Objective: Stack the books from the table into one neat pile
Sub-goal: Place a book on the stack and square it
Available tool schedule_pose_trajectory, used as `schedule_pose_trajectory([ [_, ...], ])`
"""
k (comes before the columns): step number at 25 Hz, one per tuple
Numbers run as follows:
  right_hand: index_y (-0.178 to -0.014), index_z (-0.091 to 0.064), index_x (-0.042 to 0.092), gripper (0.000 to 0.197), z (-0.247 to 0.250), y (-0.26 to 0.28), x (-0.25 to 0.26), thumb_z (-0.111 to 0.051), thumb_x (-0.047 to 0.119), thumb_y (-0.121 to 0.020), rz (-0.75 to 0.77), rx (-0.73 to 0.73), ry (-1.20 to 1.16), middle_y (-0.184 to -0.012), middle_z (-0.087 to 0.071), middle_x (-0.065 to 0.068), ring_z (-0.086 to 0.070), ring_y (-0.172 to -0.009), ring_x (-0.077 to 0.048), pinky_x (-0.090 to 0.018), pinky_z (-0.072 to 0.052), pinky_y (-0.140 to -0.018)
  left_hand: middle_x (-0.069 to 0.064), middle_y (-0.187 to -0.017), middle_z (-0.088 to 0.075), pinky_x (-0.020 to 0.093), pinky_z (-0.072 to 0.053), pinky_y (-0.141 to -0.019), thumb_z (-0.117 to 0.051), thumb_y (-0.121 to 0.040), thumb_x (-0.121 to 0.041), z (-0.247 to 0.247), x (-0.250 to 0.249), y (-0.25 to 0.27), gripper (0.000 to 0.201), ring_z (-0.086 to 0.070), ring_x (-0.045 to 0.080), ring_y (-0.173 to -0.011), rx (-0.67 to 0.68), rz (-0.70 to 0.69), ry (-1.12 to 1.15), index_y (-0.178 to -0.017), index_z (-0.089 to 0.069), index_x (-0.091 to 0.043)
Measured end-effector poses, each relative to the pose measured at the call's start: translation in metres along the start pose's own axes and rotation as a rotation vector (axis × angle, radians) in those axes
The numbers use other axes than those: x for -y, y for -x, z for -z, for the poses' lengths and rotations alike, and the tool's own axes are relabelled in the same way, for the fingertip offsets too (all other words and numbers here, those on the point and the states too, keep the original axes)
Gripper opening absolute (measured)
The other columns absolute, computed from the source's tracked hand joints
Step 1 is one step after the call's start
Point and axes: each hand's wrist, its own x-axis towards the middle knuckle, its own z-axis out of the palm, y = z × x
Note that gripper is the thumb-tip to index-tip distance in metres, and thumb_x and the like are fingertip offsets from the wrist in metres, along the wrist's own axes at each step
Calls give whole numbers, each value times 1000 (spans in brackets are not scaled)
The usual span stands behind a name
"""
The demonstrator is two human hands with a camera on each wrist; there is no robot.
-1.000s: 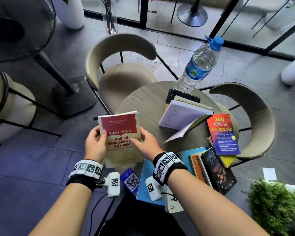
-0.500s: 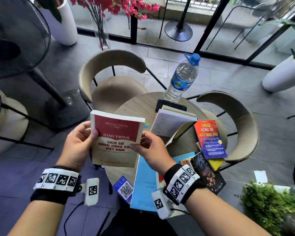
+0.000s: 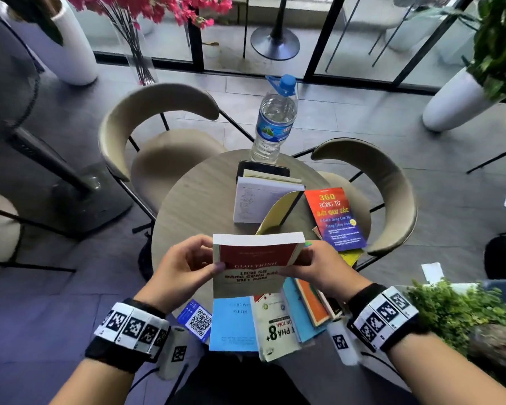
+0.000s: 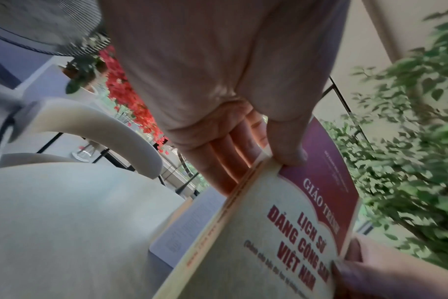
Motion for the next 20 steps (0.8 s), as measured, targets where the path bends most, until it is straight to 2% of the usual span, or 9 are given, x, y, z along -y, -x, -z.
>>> schedule_pose_trajectory([
  [3, -93, -72, 30, 32, 26, 0, -8, -81, 1, -81, 6, -46, 54, -74, -73, 29, -67, -70, 13, -4, -48, -64, 23, -97, -76, 38, -59, -86, -67, -87, 10, -25, 7, -23, 19, -72, 24, -90, -3, -44, -27, -104, -58, 9],
  [5, -87, -72, 27, 25, 42, -4, -19, -81, 3, -82, -24, -94, 46, -59, -71, 12, -63, -46, -5, -20, -49, -46, 21, -94, -77, 39, -58, -83, -69, -88, 9, -40, 16, -37, 17, -72, 21, -88, -18, -75, -64, -101, -58, 5],
  [6, -89, -75, 24, 19, 49, -6, -25, -82, 8, -82, -46, -114, 35, -62, -73, -1, -62, -43, -23, -30, -49, -42, 17, -92, -77, 36, -59, -80, -70, -89, 7, -46, 22, -44, 16, -72, 19, -87, -26, -89, -93, -99, -60, 0],
  [7, -95, -77, 25, 20, 55, -11, -34, -84, 13, -81, -55, -138, 39, -70, -75, -10, -65, -48, -35, -39, -51, -43, 11, -90, -78, 33, -57, -79, -71, -89, 5, -51, 27, -50, 17, -71, 15, -86, -33, -105, -128, -96, -61, -7],
  [8, -97, -78, 28, 23, 59, -15, -41, -85, 13, -81, -49, -161, 51, -79, -78, -8, -71, -60, -34, -41, -55, -53, 5, -88, -78, 30, -56, -79, -72, -89, 3, -56, 31, -56, 19, -71, 12, -85, -43, -121, -164, -93, -62, -12],
  [11, -92, -77, 34, 30, 65, -31, -52, -86, 9, -79, -20, -226, 80, -88, -77, 19, -73, -86, 1, -25, -54, -81, -4, -86, -77, 31, -56, -80, -72, -89, 2, -58, 41, -70, 21, -71, 9, -84, -93, -167, -258, -92, -60, -16],
  [16, -103, -79, 18, 29, 58, -58, -63, -85, 7, -78, 9, -304, 83, -99, -78, 6, -73, -96, -12, -29, -58, -87, -2, -95, -78, 43, -59, -87, -74, -90, -8, -44, 49, -90, 22, -75, 16, -93, -199, -206, -365, -98, -63, -25],
  [18, -106, -79, 16, 29, 52, -69, -66, -85, 8, -79, 33, -321, 81, -100, -78, 3, -73, -96, -13, -30, -58, -87, -7, -95, -76, 37, -59, -88, -74, -90, -8, -40, 49, -95, 24, -74, 8, -94, -250, -237, -423, -100, -64, -27],
  [20, -106, -79, 18, 27, 47, -78, -69, -83, 9, -81, 43, -341, 97, -96, -77, 7, -70, -86, -3, -23, -55, -82, -21, -100, -73, 25, -57, -89, -74, -90, -9, -37, 45, -99, 34, -71, -4, -95, -290, -272, -523, -102, -63, -39],
])
